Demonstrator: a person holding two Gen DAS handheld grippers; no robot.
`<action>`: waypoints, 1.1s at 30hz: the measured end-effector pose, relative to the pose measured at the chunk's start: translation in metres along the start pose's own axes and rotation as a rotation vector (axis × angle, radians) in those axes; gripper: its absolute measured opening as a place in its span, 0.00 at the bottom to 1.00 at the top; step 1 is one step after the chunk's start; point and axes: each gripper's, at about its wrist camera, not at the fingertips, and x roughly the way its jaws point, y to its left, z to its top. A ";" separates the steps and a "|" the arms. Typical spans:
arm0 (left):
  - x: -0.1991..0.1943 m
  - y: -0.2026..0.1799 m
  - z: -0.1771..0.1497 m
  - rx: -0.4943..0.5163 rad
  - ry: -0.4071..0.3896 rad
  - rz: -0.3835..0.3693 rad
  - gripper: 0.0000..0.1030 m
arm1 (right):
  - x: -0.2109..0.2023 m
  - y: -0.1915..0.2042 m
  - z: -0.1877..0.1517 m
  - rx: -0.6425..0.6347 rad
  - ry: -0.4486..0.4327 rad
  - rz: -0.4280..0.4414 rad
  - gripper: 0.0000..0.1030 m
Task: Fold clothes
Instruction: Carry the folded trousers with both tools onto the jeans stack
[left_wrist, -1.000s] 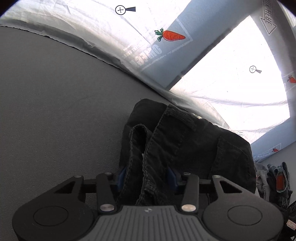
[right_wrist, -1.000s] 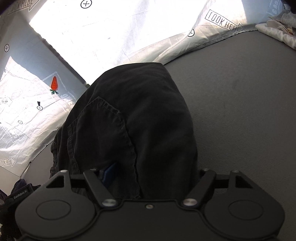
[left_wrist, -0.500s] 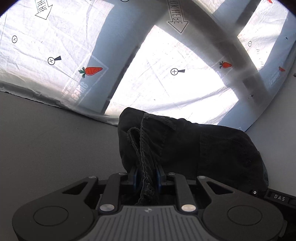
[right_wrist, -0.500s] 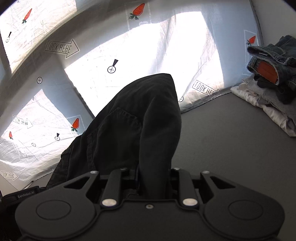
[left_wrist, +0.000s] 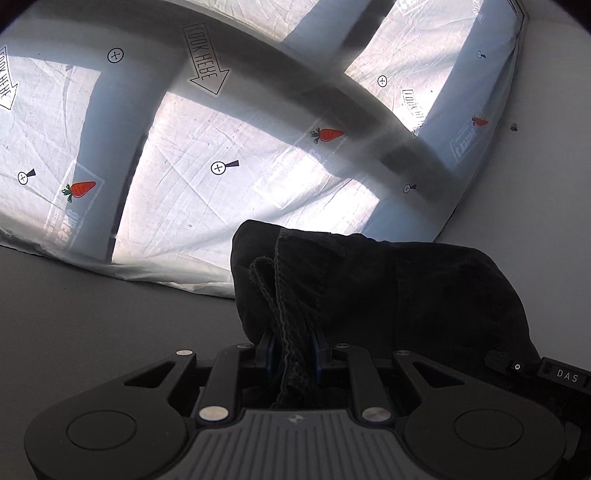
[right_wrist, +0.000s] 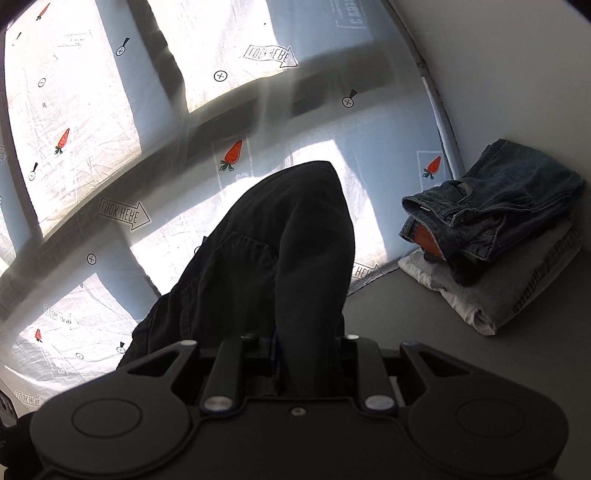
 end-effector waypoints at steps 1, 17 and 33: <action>0.004 -0.017 -0.003 0.007 -0.017 0.007 0.20 | -0.003 -0.014 0.008 0.000 -0.010 0.016 0.21; 0.123 -0.279 -0.006 0.028 -0.188 -0.072 0.20 | -0.028 -0.224 0.207 -0.188 -0.202 0.079 0.21; 0.278 -0.321 -0.005 0.092 -0.109 -0.019 0.24 | 0.101 -0.282 0.282 -0.470 -0.221 -0.082 0.27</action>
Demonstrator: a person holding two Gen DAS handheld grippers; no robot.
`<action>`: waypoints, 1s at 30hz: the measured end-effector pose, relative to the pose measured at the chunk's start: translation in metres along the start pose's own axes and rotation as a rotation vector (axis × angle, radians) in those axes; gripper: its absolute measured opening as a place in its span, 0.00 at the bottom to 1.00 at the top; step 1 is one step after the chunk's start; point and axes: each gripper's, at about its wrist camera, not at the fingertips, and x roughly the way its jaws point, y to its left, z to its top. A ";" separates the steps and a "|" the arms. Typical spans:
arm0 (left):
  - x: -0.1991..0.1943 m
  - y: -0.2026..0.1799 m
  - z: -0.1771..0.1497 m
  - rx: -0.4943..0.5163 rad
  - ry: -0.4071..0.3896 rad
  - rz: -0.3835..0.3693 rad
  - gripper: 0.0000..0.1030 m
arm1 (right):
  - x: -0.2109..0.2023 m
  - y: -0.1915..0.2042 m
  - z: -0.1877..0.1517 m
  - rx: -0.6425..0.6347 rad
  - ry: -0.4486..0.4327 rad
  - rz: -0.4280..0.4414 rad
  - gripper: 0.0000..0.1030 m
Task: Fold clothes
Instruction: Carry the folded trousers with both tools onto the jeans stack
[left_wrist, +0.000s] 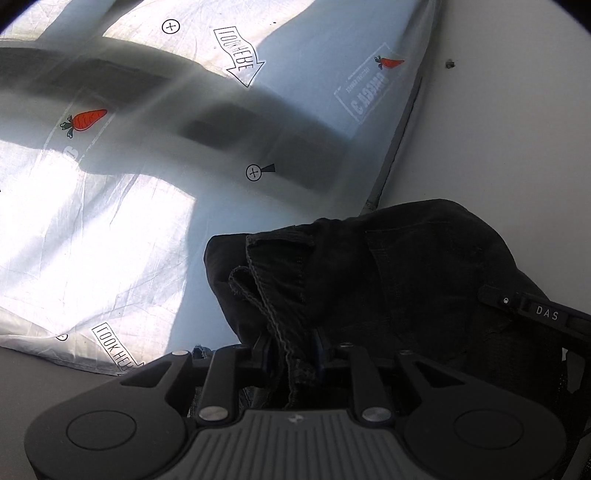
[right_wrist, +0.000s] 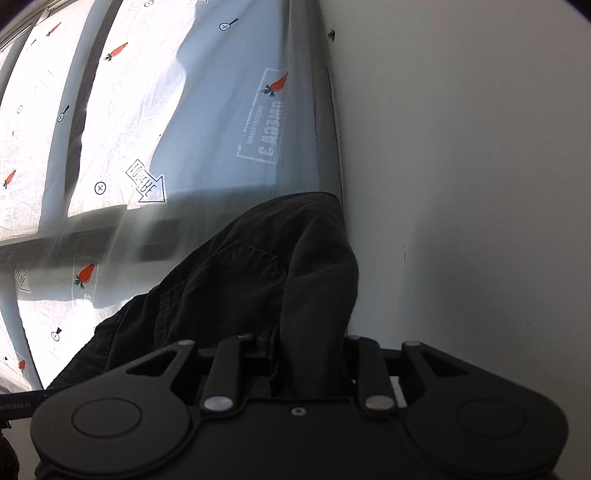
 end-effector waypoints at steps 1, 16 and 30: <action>0.010 0.003 -0.007 -0.007 0.021 0.011 0.24 | 0.011 0.003 -0.003 -0.038 0.015 -0.023 0.28; 0.050 0.015 -0.048 0.003 0.110 0.110 0.35 | 0.118 0.037 -0.080 -0.297 0.118 -0.120 0.51; 0.102 0.059 -0.067 -0.156 0.197 0.134 0.73 | 0.232 0.001 -0.129 -0.069 0.348 0.075 0.79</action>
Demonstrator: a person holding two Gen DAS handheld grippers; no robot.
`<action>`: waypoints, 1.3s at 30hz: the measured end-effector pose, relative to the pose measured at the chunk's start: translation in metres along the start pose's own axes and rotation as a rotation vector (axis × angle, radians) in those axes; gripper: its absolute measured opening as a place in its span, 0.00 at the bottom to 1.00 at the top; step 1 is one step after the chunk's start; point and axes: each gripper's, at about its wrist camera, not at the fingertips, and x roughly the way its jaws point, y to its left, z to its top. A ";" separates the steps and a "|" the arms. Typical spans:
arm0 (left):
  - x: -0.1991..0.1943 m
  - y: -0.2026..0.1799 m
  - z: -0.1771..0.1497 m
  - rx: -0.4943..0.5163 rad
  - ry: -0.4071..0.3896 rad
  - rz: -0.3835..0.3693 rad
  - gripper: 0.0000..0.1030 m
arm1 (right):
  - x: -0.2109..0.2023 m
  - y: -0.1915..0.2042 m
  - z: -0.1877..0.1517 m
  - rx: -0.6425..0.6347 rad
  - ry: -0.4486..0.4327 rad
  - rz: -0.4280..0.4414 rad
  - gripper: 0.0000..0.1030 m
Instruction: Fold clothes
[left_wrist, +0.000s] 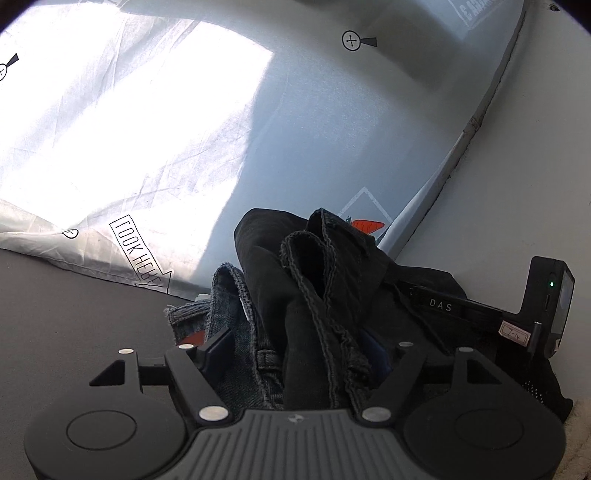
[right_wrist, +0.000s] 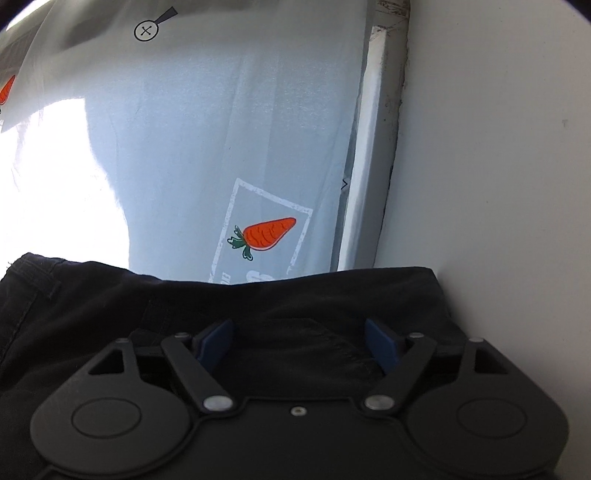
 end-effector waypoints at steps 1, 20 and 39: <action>0.002 0.001 0.001 -0.008 0.002 -0.005 0.75 | 0.002 -0.001 0.000 0.005 0.002 0.001 0.79; -0.271 0.001 0.006 0.275 -0.456 0.036 1.00 | -0.186 0.083 0.045 0.045 -0.272 -0.074 1.00; -0.507 0.101 -0.034 0.373 -0.386 0.307 1.00 | -0.434 0.291 -0.056 0.080 -0.223 0.142 1.00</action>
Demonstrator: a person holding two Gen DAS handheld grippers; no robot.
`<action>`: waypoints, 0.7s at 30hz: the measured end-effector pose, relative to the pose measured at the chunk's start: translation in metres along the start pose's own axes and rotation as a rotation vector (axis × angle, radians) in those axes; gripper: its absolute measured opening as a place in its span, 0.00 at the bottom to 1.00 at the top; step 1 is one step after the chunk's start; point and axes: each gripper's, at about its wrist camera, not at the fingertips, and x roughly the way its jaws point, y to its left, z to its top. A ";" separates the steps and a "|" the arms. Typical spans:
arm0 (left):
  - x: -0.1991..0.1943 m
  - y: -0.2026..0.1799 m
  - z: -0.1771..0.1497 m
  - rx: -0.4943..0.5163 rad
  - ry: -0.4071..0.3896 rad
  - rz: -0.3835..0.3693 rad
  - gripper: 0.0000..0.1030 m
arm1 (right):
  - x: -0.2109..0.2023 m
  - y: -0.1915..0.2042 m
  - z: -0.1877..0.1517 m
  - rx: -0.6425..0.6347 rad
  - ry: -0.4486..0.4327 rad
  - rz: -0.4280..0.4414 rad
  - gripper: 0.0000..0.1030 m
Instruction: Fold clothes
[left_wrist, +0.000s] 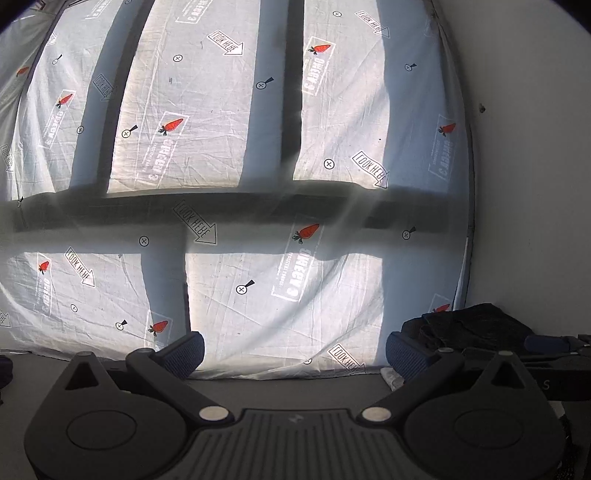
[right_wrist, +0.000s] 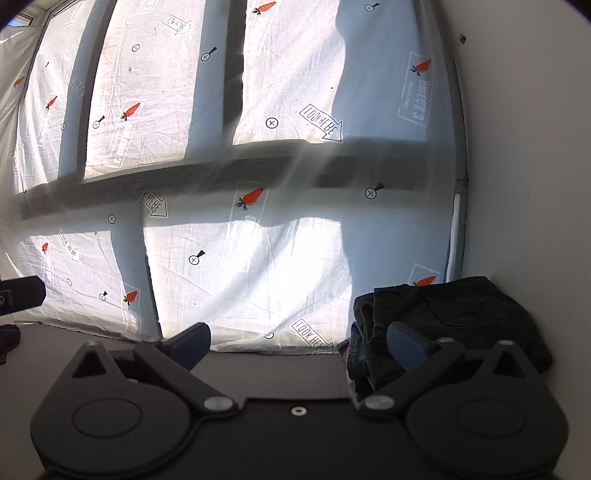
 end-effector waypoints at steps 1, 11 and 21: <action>-0.008 0.012 -0.004 0.003 0.007 -0.004 1.00 | -0.009 0.017 -0.005 0.007 0.011 0.015 1.00; -0.101 0.144 -0.044 -0.001 0.159 0.020 1.00 | -0.083 0.181 -0.059 0.070 0.189 -0.015 1.00; -0.173 0.207 -0.077 -0.017 0.272 -0.019 1.00 | -0.171 0.277 -0.097 0.047 0.261 -0.094 1.00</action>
